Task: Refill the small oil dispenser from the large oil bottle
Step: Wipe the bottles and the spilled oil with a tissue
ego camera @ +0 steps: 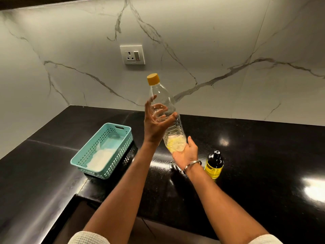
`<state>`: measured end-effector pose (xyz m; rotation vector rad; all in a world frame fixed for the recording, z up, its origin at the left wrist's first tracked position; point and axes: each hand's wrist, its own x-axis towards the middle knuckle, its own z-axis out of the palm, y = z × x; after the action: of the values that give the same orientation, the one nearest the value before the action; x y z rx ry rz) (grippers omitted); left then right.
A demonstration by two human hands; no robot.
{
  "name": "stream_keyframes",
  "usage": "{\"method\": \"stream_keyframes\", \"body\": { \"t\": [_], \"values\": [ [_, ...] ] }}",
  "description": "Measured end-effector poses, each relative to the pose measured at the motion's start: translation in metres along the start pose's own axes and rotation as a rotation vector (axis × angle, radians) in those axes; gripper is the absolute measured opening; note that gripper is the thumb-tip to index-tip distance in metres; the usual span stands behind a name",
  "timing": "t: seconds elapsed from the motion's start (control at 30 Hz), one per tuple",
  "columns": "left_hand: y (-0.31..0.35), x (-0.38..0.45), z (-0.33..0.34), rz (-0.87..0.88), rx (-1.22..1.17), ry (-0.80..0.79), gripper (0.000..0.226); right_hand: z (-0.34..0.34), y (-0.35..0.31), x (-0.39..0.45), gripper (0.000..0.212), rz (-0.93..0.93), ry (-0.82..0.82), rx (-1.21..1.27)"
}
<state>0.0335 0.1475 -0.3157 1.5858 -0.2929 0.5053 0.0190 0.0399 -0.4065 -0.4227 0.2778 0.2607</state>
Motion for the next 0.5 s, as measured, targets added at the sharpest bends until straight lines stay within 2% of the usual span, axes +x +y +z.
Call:
{"method": "stream_keyframes", "body": {
  "t": [0.23,0.4,0.5],
  "values": [
    [-0.010,0.001,0.000,0.013,0.060,0.043,0.086,-0.014,0.010,-0.002,0.064,0.106,-0.007,-0.045],
    [-0.018,0.000,-0.006,0.015,0.131,0.050,0.089,-0.018,0.012,-0.009,0.044,0.088,0.065,-0.059],
    [-0.025,-0.002,-0.009,-0.004,0.133,0.035,0.089,-0.020,0.011,-0.006,0.042,0.018,0.176,-0.117]
  ]
}}
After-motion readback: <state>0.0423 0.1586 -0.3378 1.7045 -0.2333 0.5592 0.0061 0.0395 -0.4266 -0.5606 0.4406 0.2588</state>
